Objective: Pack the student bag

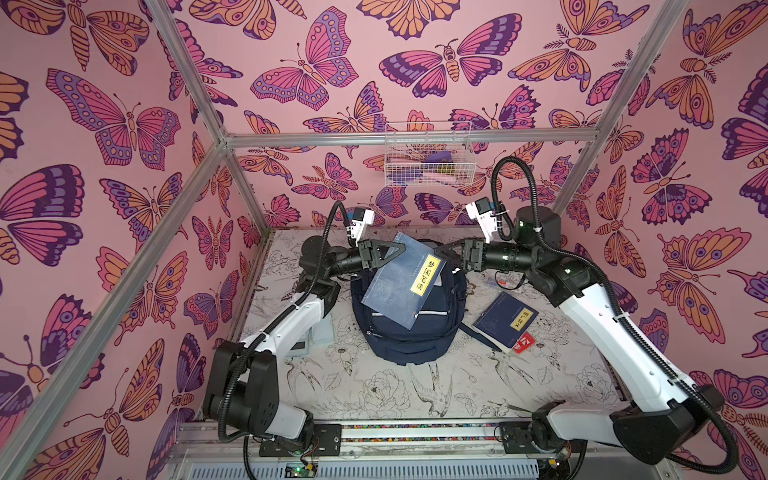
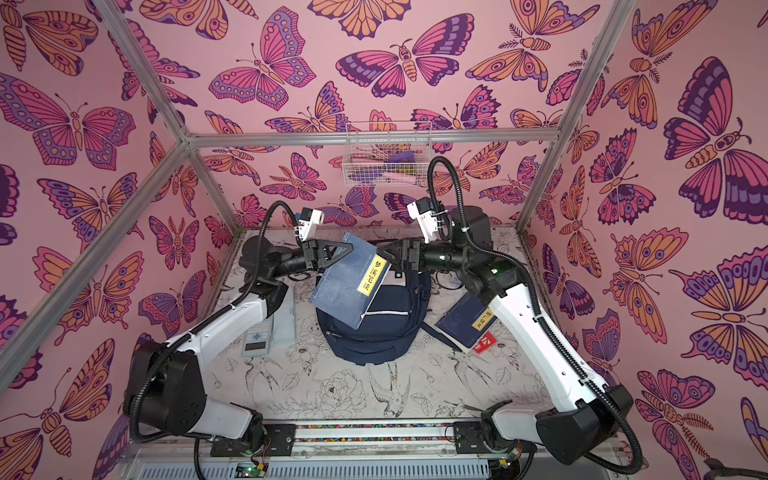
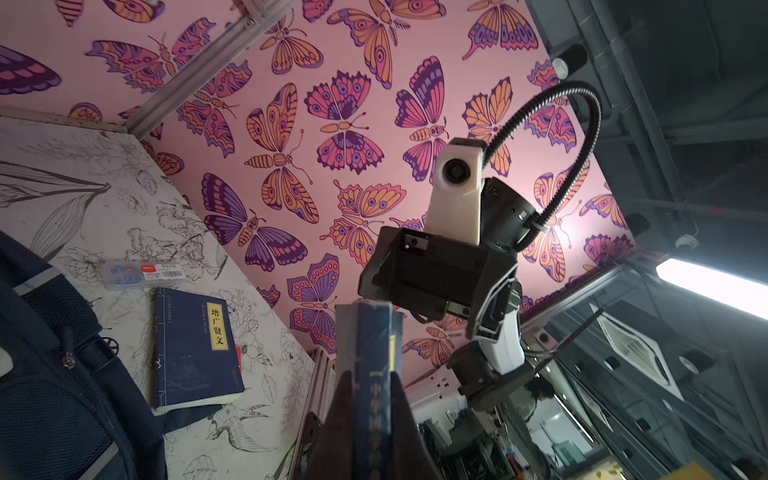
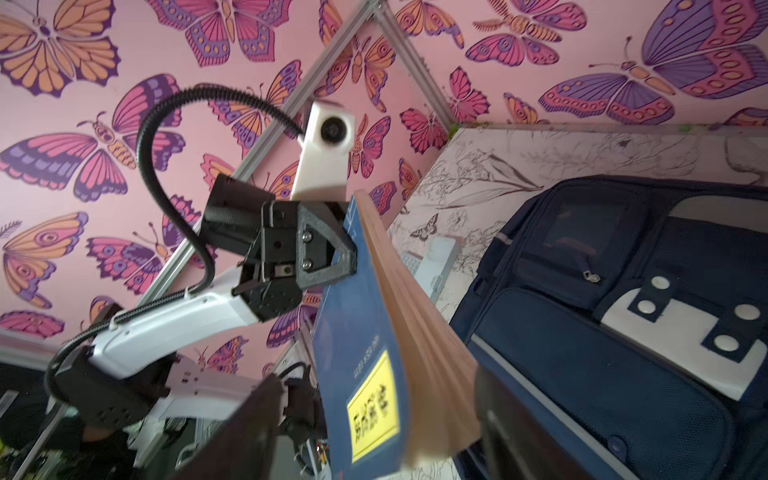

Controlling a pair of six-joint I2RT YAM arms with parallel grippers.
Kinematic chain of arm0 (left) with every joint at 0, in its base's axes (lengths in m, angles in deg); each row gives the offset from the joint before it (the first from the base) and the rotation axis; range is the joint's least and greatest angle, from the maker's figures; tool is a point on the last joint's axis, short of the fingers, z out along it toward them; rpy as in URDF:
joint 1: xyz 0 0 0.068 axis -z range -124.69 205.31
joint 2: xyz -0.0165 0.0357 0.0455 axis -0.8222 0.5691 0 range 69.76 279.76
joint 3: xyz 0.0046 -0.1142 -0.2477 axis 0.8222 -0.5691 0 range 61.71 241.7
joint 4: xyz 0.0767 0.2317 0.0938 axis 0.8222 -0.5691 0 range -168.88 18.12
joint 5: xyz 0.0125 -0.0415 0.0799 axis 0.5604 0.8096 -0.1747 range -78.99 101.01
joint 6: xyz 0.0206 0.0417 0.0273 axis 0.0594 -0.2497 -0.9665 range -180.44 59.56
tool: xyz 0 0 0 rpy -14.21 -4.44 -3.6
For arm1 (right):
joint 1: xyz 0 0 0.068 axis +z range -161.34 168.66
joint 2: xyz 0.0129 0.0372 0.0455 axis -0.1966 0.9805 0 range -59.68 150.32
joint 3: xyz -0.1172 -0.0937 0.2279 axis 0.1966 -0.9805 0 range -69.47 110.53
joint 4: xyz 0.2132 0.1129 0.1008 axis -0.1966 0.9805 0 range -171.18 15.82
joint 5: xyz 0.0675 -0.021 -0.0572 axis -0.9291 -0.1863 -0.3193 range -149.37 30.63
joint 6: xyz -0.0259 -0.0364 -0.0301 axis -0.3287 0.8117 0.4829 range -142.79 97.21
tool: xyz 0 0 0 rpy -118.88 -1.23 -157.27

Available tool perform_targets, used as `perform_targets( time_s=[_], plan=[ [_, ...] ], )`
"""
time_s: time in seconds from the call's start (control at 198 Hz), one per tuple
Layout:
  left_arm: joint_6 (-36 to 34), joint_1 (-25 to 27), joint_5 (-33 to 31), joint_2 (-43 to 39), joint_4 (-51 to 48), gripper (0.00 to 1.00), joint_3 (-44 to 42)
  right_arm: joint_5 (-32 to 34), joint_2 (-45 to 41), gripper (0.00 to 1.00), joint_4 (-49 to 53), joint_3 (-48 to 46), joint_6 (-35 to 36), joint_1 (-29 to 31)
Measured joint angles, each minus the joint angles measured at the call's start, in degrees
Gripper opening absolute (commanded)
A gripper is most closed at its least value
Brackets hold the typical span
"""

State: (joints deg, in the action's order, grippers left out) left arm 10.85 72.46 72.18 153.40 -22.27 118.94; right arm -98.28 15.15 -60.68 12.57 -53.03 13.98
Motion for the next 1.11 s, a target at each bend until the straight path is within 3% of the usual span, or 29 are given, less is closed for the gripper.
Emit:
perform_targets(
  time_s=[0.258, 0.465, 0.707, 0.848, 1.111],
  plan=[
    [6.5, 0.0, -9.3, -1.2, 7.4, 0.0, -5.5, 0.7, 1.0, 0.99, -22.5, -18.4, -16.7, 2.3],
    [12.8, 0.0, -12.5, 1.0, 15.1, 0.0, -7.4, 0.3, 3.2, 0.94, -34.9, -21.9, -24.1, 5.2],
    [15.4, 0.0, -13.7, 1.8, 17.9, 0.0, -8.0, -0.9, 5.2, 0.68, -46.4, -22.4, -30.0, 5.7],
    [16.0, 0.0, -14.0, 1.8, 18.6, 0.0, -8.2, -1.5, 5.2, 0.54, -47.5, -22.7, -30.9, 5.7],
    [16.3, -0.3, -14.3, 2.1, 19.0, 0.0, -8.5, -2.3, 4.7, 0.16, -46.3, -23.3, -30.6, 5.7]
  ],
)
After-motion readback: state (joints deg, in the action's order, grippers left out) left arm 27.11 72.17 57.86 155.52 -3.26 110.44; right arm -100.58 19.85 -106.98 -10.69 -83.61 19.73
